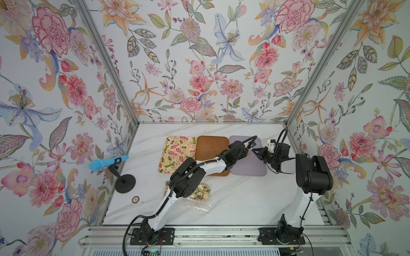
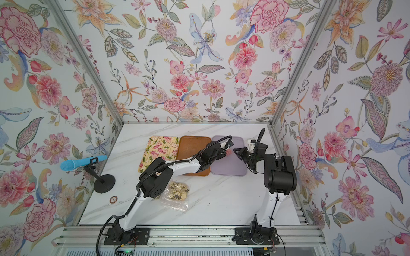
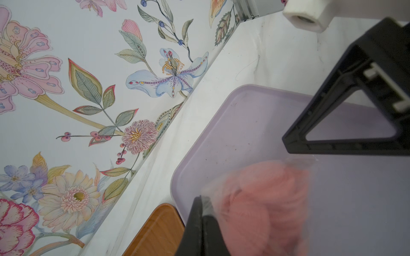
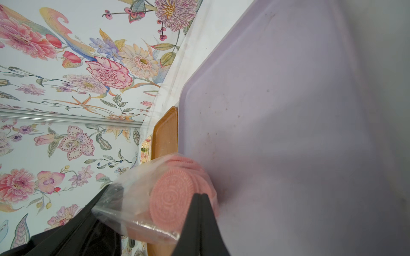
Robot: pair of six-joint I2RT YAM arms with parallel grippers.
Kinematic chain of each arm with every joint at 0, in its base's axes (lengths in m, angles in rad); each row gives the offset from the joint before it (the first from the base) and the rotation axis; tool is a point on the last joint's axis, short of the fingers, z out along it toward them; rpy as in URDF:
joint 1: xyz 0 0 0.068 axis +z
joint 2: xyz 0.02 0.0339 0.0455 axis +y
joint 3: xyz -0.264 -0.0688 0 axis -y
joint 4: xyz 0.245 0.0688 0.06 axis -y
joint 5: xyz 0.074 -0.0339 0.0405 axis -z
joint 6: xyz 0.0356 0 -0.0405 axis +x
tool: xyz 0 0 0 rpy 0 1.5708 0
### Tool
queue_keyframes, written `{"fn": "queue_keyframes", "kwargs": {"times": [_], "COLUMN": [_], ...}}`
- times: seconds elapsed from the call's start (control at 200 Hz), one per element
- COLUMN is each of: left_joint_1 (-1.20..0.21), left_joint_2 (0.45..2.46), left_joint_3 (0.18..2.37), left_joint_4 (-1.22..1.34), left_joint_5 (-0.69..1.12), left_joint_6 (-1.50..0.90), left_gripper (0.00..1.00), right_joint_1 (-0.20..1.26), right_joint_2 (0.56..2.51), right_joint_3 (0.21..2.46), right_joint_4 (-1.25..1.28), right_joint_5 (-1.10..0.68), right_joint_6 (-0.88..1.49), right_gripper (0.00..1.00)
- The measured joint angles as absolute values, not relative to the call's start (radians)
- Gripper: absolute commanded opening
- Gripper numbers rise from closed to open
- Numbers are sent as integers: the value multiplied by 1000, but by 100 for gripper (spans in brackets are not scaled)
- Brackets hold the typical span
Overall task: Pour cookies out of the ziploc bag
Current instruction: 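Pour the cookies out of the ziploc bag onto the tray.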
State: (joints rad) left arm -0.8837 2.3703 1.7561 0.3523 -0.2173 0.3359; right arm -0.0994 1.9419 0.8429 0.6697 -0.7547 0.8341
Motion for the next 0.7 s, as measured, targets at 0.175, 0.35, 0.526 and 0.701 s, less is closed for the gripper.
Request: {"fn": "queue_keyframes", "kwargs": {"times": [0.175,0.35,0.526,0.701], "left_joint_1": [-884,-884,-884,-885], "left_joint_2": [2370,2373,2396,2438], "left_joint_3": [1822,1850,1898,1962], "left_joint_4": [336,315,307,295], "left_joint_5": [-215,-213,-213,-208], "left_joint_6": [325,316,302,286], "left_gripper": [0,0,0,0], "right_joint_1": [-114,-125,-139,-167], "right_joint_2": [1927,1916,1900,1878], "right_joint_3": [843,843,866,892], "right_joint_4": [669,678,659,640], "right_joint_5": [-773,-783,-789,-798], "right_joint_6": [828,828,827,823], "right_gripper": [0,0,0,0]}}
